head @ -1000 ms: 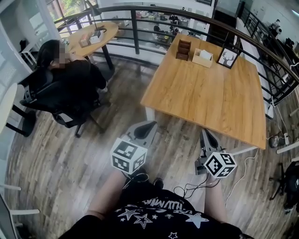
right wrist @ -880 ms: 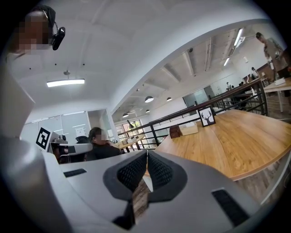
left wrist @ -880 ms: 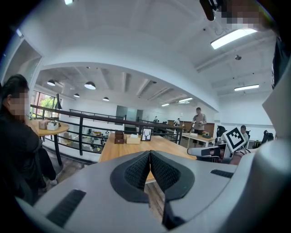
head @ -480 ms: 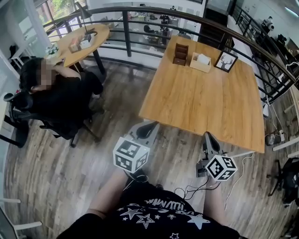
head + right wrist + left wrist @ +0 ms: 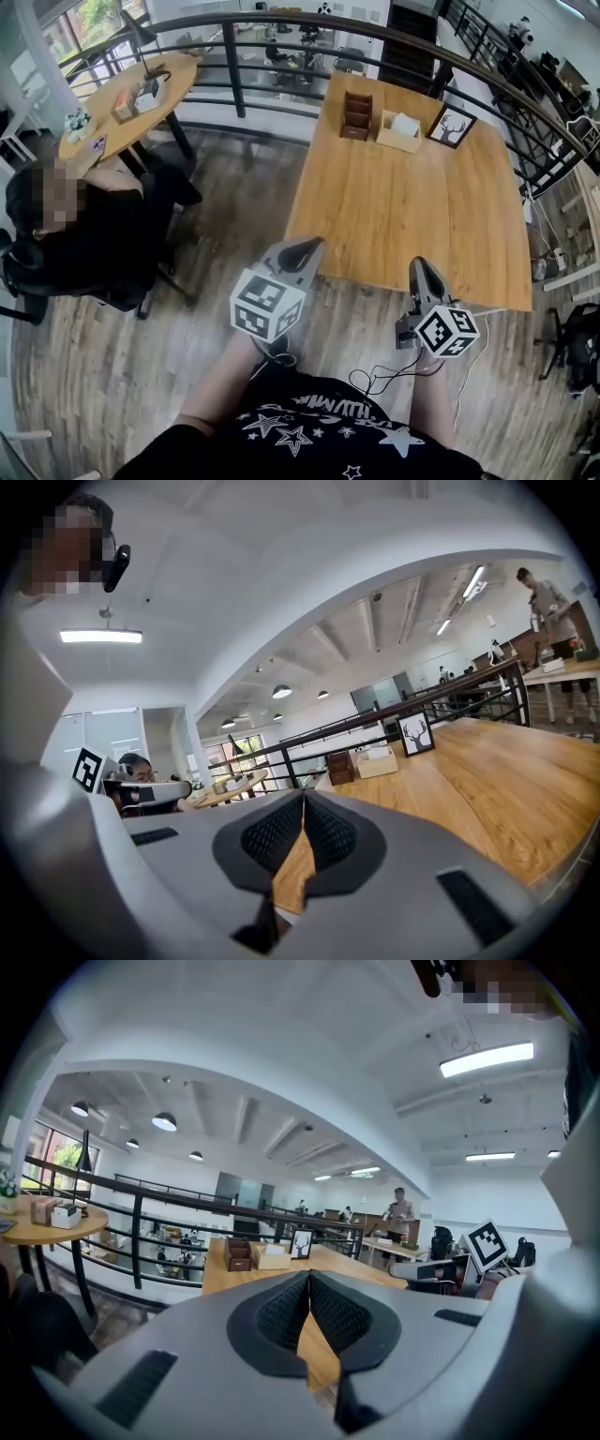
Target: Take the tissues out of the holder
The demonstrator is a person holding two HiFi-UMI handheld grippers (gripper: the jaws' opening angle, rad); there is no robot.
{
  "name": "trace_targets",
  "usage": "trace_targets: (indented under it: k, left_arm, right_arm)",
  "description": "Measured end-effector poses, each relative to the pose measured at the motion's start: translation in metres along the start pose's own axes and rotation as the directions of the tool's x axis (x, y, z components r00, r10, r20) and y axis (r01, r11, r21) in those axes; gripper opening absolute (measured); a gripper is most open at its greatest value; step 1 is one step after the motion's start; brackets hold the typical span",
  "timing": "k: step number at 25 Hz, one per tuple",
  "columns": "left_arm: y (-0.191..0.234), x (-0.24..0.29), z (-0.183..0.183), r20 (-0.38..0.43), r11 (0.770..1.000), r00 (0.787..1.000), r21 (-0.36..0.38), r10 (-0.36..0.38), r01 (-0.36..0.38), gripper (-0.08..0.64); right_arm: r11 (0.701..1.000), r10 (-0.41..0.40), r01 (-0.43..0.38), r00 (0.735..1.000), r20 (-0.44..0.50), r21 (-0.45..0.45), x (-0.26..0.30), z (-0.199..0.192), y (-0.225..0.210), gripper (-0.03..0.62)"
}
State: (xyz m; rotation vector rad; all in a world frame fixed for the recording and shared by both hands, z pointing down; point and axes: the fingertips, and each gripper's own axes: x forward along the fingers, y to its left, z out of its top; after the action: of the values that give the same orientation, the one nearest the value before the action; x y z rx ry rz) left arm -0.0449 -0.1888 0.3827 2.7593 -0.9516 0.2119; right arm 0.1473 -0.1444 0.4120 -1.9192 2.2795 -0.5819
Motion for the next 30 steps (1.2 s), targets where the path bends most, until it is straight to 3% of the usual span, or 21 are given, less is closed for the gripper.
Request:
trace_targets:
  k: [8,16,19,24,30]
  left_arm:
    - [0.063,0.016,0.023,-0.007,0.998,0.998,-0.004,-0.07,0.07,0.014]
    - [0.101,0.027,0.031,-0.016,0.987,0.987,0.011,-0.162,0.163,0.014]
    - [0.11,0.03,0.023,-0.029,0.985,0.985,-0.005,-0.172,0.172,0.014]
    - [0.121,0.04,0.021,-0.041,0.984,0.984,-0.009,-0.175,0.175,0.014]
    - [0.125,0.063,0.026,-0.051,0.987,0.986,0.011,-0.16,0.16,0.014]
  right_arm:
    - [0.996,-0.084,0.084,0.996,0.016,-0.001,0.047,0.013,0.02,0.015]
    - [0.989,-0.137,0.134,0.99,0.041,0.062,0.073,0.006,0.043,0.015]
    - [0.985,-0.159,0.158,0.987,0.01,0.069,0.073,-0.004,0.038,0.015]
    - [0.98,-0.192,0.19,0.981,0.036,0.062,0.076,0.009,0.023,0.015]
    - [0.984,-0.161,0.156,0.986,0.047,0.091,0.103,0.019,-0.001,0.015]
